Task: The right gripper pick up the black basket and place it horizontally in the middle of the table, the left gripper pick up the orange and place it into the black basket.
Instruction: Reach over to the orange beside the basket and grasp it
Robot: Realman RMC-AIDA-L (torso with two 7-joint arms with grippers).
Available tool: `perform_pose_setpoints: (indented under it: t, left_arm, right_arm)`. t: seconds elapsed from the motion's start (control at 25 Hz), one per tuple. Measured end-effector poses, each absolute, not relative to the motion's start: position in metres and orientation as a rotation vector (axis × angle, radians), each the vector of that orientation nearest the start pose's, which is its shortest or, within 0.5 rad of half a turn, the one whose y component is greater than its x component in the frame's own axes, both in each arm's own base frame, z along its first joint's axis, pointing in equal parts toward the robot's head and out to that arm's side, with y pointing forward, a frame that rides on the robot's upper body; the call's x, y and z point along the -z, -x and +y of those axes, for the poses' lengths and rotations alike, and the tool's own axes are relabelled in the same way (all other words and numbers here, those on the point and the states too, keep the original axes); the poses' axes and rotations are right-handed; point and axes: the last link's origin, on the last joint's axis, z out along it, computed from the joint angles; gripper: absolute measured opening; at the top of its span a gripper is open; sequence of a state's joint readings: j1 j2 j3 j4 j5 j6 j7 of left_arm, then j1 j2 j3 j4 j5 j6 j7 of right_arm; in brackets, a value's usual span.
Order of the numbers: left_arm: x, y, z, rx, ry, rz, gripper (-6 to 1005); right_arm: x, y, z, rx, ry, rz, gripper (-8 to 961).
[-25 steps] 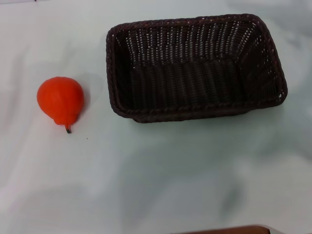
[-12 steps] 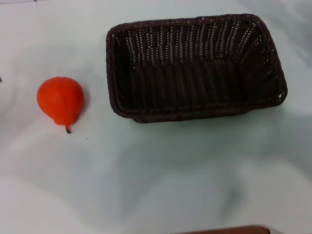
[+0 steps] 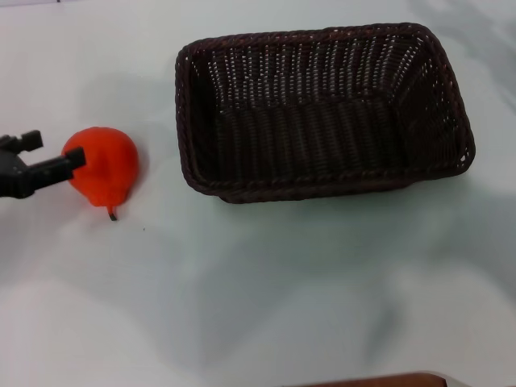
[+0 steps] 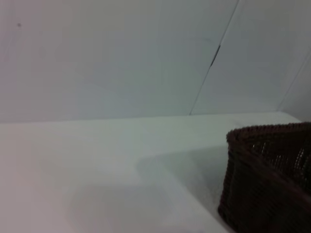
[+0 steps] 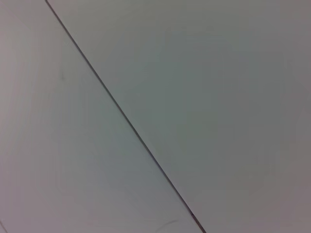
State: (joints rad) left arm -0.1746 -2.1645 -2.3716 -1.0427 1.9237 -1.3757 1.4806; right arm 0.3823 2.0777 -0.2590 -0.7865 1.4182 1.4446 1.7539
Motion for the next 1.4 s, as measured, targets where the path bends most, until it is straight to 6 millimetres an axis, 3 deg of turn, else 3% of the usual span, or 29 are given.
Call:
perform_pose_setpoints:
  t: [0.32,0.6,1.12,1.4]
  left_arm:
    - [-0.007,0.326,0.291,0.539,2.345,-0.92,908]
    - [-0.001,0.322,0.295,0.553,2.374,-0.899,909]
    - [0.023,0.316,0.306,0.398,2.432,-0.8,530]
    - [0.014,0.31,0.309,0.476,2.384,-0.758,293]
  right_arm:
    - [-0.123,-0.335,0.321,0.91,1.057,-1.714,833]
    - [-0.124,-0.339,0.318,0.921,1.071,-1.69,832]
    - [-0.116,-0.344,0.316,0.9,1.101,-1.666,830]
    - [-0.114,-0.348,0.315,0.909,1.123,-1.65,829]
